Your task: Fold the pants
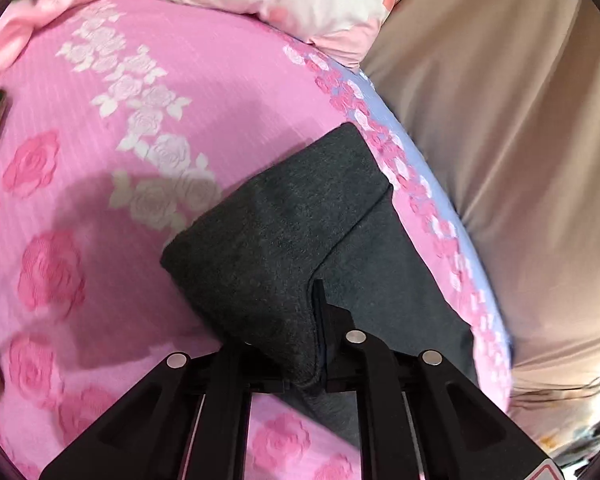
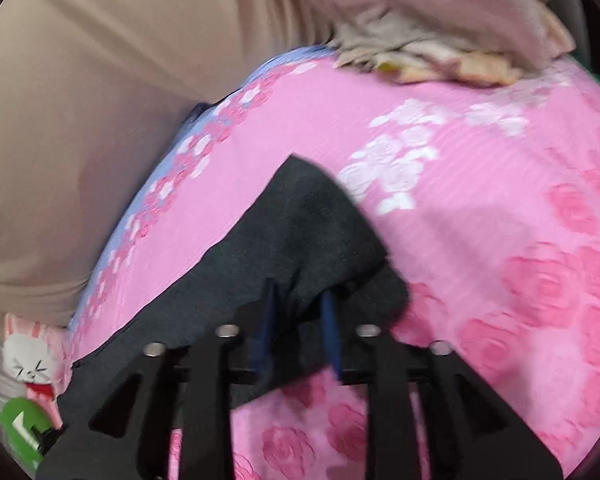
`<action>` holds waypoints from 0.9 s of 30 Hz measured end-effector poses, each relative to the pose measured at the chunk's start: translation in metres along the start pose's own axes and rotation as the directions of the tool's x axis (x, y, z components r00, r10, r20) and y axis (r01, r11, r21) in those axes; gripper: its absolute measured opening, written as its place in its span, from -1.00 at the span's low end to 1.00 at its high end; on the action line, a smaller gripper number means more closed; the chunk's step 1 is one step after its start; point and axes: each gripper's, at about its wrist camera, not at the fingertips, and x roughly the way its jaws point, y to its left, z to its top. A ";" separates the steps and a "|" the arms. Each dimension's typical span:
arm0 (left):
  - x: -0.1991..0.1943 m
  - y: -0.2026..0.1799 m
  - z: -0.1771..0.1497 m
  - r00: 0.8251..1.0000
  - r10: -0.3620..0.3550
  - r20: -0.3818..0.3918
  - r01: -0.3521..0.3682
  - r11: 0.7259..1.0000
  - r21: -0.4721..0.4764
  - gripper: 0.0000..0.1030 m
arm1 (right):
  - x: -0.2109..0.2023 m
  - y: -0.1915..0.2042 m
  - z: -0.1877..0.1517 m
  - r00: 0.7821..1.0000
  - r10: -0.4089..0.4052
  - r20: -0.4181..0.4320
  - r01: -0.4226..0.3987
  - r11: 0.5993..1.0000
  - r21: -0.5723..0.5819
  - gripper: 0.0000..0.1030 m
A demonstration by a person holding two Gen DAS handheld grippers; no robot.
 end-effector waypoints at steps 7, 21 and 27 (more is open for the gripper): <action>-0.055 -0.009 -0.029 0.998 0.042 0.036 -0.042 0.999 0.003 -0.75 | -0.073 0.057 -0.024 0.985 0.085 0.148 -0.058 0.983 -0.175 -0.02; 0.000 -0.132 -0.102 0.985 0.117 0.127 -0.162 0.881 0.445 0.16 | 0.063 0.460 -0.237 0.865 0.262 -0.427 -0.501 0.450 -0.739 -0.24; 0.007 -0.130 -0.122 0.933 0.152 0.327 -0.308 0.809 0.501 0.32 | 0.130 0.518 -0.264 0.878 0.156 -0.452 -0.472 0.430 -0.769 -0.23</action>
